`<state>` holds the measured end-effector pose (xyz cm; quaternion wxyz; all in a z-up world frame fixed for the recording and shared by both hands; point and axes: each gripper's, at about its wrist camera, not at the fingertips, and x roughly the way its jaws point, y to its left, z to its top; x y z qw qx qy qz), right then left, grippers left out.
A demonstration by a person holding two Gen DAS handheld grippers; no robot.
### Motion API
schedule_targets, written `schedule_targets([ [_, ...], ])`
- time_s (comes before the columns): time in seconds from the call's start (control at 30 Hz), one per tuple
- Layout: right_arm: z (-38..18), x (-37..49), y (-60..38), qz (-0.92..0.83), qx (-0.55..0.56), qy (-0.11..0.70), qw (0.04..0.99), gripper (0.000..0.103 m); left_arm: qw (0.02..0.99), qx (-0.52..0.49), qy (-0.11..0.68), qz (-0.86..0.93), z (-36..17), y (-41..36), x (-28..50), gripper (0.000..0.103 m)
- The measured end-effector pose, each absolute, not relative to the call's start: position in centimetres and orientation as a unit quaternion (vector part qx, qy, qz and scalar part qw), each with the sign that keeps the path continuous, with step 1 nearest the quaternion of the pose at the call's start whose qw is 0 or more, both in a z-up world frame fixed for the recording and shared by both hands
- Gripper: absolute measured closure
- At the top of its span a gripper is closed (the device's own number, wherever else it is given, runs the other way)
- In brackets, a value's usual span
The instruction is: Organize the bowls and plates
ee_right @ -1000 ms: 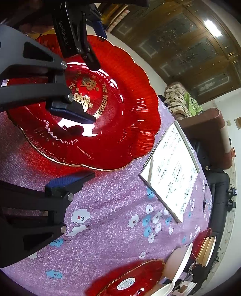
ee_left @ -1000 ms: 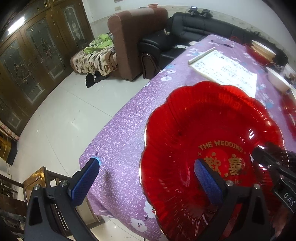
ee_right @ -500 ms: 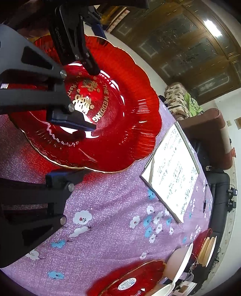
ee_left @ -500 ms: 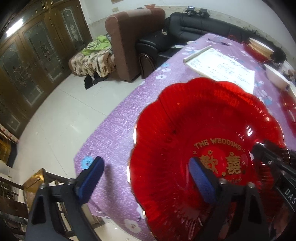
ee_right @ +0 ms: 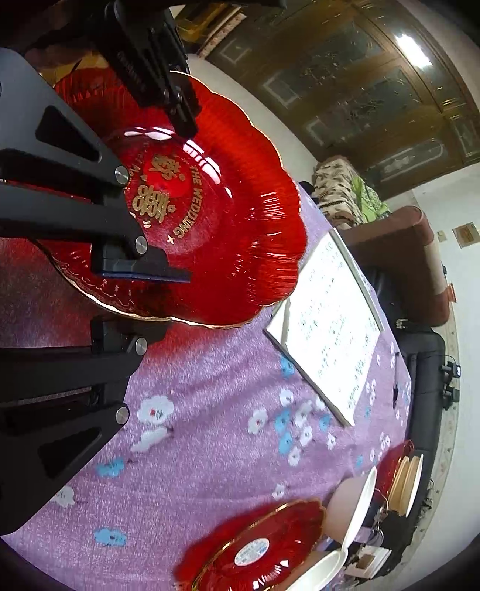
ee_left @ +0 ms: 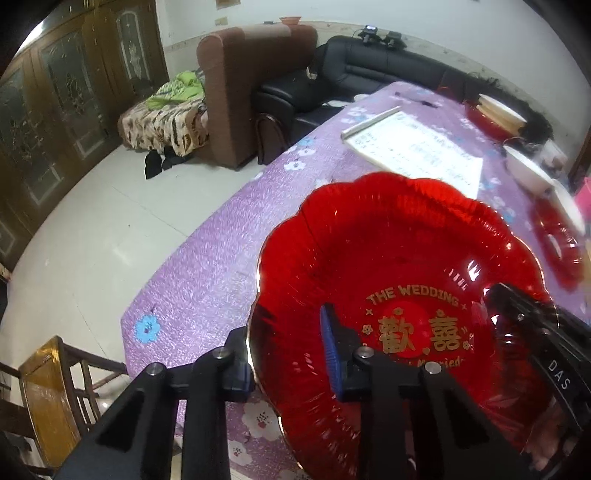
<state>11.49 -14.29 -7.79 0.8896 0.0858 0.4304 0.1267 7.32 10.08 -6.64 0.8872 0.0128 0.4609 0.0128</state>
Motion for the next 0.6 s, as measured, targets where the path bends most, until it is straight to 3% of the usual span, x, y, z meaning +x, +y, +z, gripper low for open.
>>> schedule_targets([
  [0.17,-6.6,10.2,-14.9,0.121,0.084,0.399,0.905,0.09,0.899,0.029,0.436,0.011,-5.3,9.2,6.6,0.072],
  [0.33,-7.8,10.7,-16.0,0.118,0.103,0.437,0.886,0.09,0.886,0.06,0.459,0.006,-6.6,7.8,6.8,0.066],
  [0.5,-8.0,10.1,-17.6,0.141,0.135,0.456,0.868,0.081,0.877,0.06,0.476,0.006,-6.6,8.3,5.8,0.066],
  [0.57,-6.4,8.7,-19.0,0.135,0.127,0.414,0.891,0.07,0.883,0.066,0.464,0.015,-5.4,8.8,4.9,0.06],
  [0.6,-5.7,8.1,-19.7,0.136,0.129,0.398,0.898,0.067,0.89,0.074,0.45,0.018,-4.3,9.1,4.1,0.049],
])
